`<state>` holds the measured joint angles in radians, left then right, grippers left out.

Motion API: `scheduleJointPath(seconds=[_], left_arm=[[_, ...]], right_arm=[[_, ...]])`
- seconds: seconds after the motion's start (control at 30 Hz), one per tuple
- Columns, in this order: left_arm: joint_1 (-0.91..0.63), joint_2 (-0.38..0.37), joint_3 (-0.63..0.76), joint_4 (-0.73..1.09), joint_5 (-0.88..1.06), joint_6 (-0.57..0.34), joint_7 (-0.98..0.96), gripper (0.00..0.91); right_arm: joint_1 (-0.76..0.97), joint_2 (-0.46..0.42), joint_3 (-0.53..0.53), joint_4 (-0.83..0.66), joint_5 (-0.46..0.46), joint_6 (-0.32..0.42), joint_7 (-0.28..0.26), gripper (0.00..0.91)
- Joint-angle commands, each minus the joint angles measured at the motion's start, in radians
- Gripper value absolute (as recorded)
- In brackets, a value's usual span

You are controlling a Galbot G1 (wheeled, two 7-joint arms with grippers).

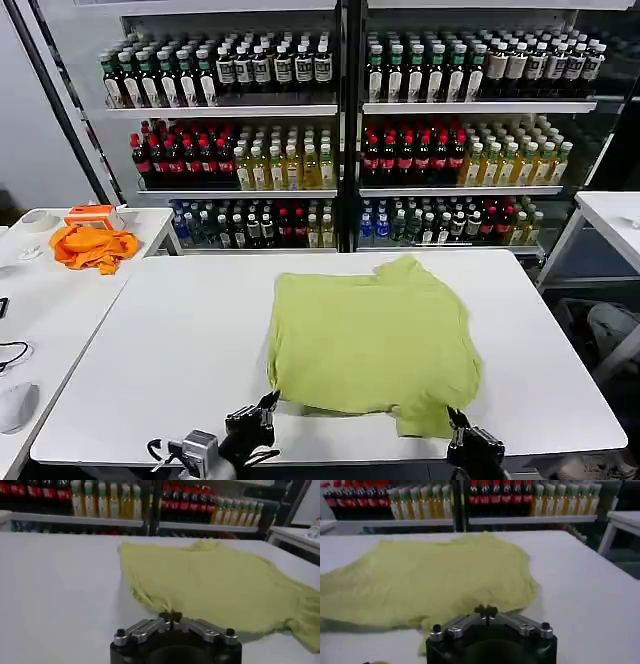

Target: Fold and organize the clothes.

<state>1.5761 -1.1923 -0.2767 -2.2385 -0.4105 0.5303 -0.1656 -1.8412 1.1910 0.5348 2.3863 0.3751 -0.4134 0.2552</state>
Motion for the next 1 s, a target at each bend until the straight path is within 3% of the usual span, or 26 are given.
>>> scheduleJointPath(seconds=[0.03, 0.33, 0.63, 1.0], left_arm=[[0.080, 0.026, -0.044, -0.141, -0.002, -0.003, 0.006, 0.020], [-0.004, 0.067, -0.042, -0.061, -0.022, -0.021, 0.006, 0.020], [-0.219, 0.090, 0.008, 0.120, -0.050, -0.035, 0.007, 0.020], [-0.418, 0.069, 0.089, 0.326, -0.041, -0.057, 0.006, 0.020]], right_arm=[[-0.010, -0.020, 0.055, 0.070, 0.025, 0.008, -0.005, 0.000], [0.184, -0.092, 0.026, -0.049, 0.069, 0.006, -0.007, 0.000], [0.451, -0.196, -0.050, -0.238, 0.136, 0.001, -0.002, 0.000], [0.605, -0.213, -0.144, -0.420, 0.141, 0.005, -0.011, 0.000]])
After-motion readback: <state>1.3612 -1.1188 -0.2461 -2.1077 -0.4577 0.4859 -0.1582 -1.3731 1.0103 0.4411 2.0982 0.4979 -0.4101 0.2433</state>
